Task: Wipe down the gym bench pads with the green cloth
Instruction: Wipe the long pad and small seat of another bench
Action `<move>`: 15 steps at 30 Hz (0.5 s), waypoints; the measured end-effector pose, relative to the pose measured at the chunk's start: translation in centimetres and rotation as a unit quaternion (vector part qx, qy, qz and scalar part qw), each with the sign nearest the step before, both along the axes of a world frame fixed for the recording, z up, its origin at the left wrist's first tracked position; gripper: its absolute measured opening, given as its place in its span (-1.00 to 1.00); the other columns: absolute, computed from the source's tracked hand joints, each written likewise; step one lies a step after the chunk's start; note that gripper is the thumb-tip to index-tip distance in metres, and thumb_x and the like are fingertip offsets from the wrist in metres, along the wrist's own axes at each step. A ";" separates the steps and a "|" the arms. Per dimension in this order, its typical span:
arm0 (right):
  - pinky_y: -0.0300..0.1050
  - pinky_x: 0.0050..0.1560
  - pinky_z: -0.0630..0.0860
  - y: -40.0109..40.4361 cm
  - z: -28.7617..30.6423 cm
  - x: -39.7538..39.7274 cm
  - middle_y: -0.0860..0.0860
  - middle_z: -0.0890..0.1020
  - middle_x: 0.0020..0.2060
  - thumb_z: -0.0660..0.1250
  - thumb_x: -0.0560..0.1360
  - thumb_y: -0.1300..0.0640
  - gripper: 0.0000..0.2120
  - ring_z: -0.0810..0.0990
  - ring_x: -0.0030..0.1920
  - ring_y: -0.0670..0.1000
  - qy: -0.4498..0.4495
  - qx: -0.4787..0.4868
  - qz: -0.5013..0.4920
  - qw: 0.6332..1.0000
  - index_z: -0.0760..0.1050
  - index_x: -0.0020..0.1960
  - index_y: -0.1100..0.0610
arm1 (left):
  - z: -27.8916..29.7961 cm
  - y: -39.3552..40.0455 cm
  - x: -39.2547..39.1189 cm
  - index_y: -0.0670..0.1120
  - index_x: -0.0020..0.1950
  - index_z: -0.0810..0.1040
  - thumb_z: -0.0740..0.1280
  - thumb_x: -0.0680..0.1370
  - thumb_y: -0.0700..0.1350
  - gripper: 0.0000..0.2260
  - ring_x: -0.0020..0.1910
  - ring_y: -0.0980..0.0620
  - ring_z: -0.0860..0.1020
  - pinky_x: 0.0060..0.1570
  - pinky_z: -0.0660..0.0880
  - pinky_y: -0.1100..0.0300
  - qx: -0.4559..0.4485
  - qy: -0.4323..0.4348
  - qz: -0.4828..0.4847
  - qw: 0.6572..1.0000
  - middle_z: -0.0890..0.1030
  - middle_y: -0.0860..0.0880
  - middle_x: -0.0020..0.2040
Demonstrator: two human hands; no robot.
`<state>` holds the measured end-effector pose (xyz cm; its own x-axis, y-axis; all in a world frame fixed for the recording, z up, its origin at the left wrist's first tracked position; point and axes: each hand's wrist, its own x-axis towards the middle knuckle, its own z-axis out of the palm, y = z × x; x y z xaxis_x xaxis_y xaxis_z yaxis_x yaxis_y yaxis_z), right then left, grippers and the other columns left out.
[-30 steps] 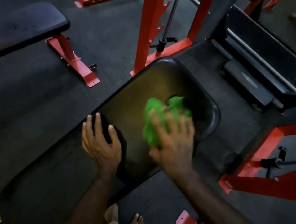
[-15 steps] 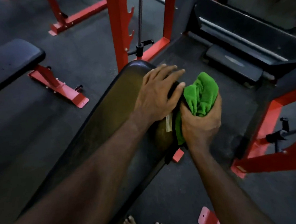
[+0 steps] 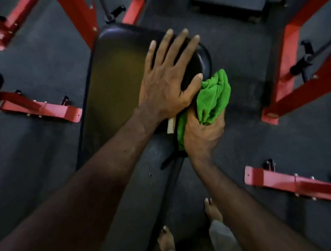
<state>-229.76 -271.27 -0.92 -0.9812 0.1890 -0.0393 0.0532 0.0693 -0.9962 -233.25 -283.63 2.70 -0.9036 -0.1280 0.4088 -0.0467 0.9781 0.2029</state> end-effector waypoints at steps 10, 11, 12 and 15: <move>-0.44 0.26 0.38 0.5 -5.3 10.3 -0.37 0.54 0.23 0.54 0.44 -0.04 -0.33 0.49 0.24 -0.45 -0.022 0.018 -0.028 0.999 0.46 0.50 0.09 | -2.4 2.2 5.7 -0.09 0.67 0.19 0.20 0.62 0.27 -0.29 0.66 -0.15 0.10 0.62 0.00 -0.12 0.002 -0.002 -0.020 1.000 0.16 -0.17 0.67; -0.41 0.27 0.40 0.7 -5.9 10.9 -0.38 0.53 0.22 0.53 0.45 -0.01 -0.34 0.49 0.24 -0.44 -0.026 0.020 -0.024 0.999 0.46 0.50 0.10 | -3.2 2.9 6.8 -0.09 0.66 0.22 0.21 0.65 0.22 -0.34 0.66 -0.14 0.12 0.62 0.02 -0.11 0.015 0.010 -0.018 1.000 0.19 -0.16 0.66; -0.35 0.29 0.43 0.9 -6.4 11.6 -0.35 0.56 0.23 0.52 0.44 0.01 -0.34 0.51 0.26 -0.40 -0.033 0.020 -0.023 0.999 0.46 0.50 0.10 | -3.8 3.3 7.9 -0.09 0.66 0.23 0.21 0.66 0.18 -0.37 0.65 -0.13 0.14 0.62 0.03 -0.10 0.032 0.017 -0.013 0.999 0.21 -0.15 0.66; -0.02 0.35 0.52 1.7 -8.3 15.0 -0.11 0.62 0.33 0.50 0.43 -0.04 -0.33 0.58 0.34 -0.15 -0.057 0.026 -0.017 0.998 0.46 0.50 0.07 | -5.6 3.8 11.4 -0.09 0.66 0.22 0.23 0.68 0.15 -0.39 0.66 -0.11 0.11 0.62 0.03 -0.08 0.069 0.003 0.004 0.998 0.19 -0.12 0.67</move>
